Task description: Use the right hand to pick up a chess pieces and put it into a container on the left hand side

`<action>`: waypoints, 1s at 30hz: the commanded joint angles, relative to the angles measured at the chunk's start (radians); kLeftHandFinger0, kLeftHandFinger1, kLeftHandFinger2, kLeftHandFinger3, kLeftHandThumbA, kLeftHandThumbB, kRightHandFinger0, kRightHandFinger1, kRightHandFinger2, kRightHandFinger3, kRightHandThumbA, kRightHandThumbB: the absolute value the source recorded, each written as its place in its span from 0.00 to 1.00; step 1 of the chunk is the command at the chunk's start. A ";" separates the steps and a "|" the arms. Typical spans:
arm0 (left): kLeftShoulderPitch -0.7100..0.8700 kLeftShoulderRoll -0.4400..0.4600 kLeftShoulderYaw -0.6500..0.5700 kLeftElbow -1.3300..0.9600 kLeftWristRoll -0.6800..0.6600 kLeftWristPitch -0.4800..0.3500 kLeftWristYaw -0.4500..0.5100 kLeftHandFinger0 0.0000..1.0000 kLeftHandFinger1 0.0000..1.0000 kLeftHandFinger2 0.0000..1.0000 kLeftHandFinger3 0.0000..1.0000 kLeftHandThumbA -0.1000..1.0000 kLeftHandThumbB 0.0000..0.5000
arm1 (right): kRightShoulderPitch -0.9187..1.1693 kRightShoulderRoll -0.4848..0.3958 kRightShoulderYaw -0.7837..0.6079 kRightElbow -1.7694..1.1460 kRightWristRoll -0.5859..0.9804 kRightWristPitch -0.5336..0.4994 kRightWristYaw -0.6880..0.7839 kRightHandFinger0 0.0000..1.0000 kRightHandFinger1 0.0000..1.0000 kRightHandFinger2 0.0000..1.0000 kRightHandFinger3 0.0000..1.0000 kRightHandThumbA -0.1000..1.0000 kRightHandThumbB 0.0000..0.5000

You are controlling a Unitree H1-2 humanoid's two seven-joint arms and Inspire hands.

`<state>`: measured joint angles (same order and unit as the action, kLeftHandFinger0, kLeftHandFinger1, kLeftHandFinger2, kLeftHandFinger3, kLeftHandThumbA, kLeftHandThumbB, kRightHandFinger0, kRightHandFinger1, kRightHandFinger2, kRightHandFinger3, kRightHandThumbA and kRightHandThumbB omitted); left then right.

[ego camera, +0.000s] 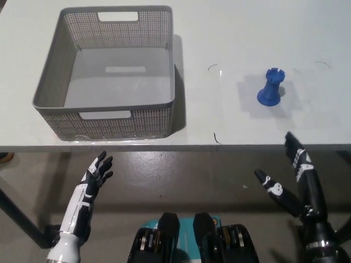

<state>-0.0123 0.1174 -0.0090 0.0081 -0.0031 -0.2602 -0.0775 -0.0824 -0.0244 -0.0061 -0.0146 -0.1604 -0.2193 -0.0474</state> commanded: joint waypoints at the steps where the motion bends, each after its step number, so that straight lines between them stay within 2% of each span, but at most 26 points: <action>1: 0.000 0.017 -0.014 -0.044 -0.003 -0.042 -0.028 1.00 1.00 1.00 1.00 1.00 0.73 | -0.088 -0.018 -0.021 -0.058 -0.128 -0.041 -0.079 1.00 1.00 1.00 1.00 1.00 1.00; 4: 0.003 0.017 -0.017 -0.039 -0.001 -0.055 -0.028 1.00 1.00 1.00 1.00 1.00 0.75 | -0.143 -0.039 -0.036 -0.051 -0.161 0.027 -0.091 1.00 1.00 1.00 1.00 1.00 1.00; 6: 0.005 0.020 -0.018 -0.039 -0.006 -0.058 -0.035 1.00 1.00 1.00 1.00 1.00 0.72 | -0.180 -0.048 -0.048 -0.031 -0.157 0.042 -0.096 1.00 1.00 1.00 1.00 1.00 1.00; 9: 0.008 0.020 -0.017 -0.042 -0.016 -0.053 -0.039 1.00 1.00 1.00 1.00 1.00 0.74 | -0.232 -0.061 -0.064 0.005 -0.153 0.047 -0.105 1.00 1.00 1.00 1.00 1.00 1.00; 17: 0.025 0.030 -0.024 -0.052 -0.020 -0.046 -0.054 1.00 1.00 1.00 1.00 1.00 0.79 | -0.324 -0.083 -0.098 0.030 -0.137 0.168 -0.094 1.00 1.00 1.00 1.00 1.00 1.00; 24: 0.015 0.026 -0.023 -0.034 -0.018 -0.069 -0.052 1.00 1.00 1.00 1.00 1.00 0.78 | -0.421 -0.097 -0.135 0.168 -0.062 0.165 -0.088 1.00 1.00 1.00 1.00 1.00 0.84; 30: 0.007 0.027 -0.027 -0.034 -0.024 -0.055 -0.058 1.00 1.00 1.00 1.00 1.00 0.80 | -0.535 -0.107 -0.133 0.369 -0.083 0.171 -0.128 1.00 1.00 1.00 1.00 1.00 0.87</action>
<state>0.0135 0.1326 -0.0337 0.0010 -0.0123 -0.2834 -0.1169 -0.5163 -0.1167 -0.1335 0.2786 -0.2553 -0.0561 -0.1286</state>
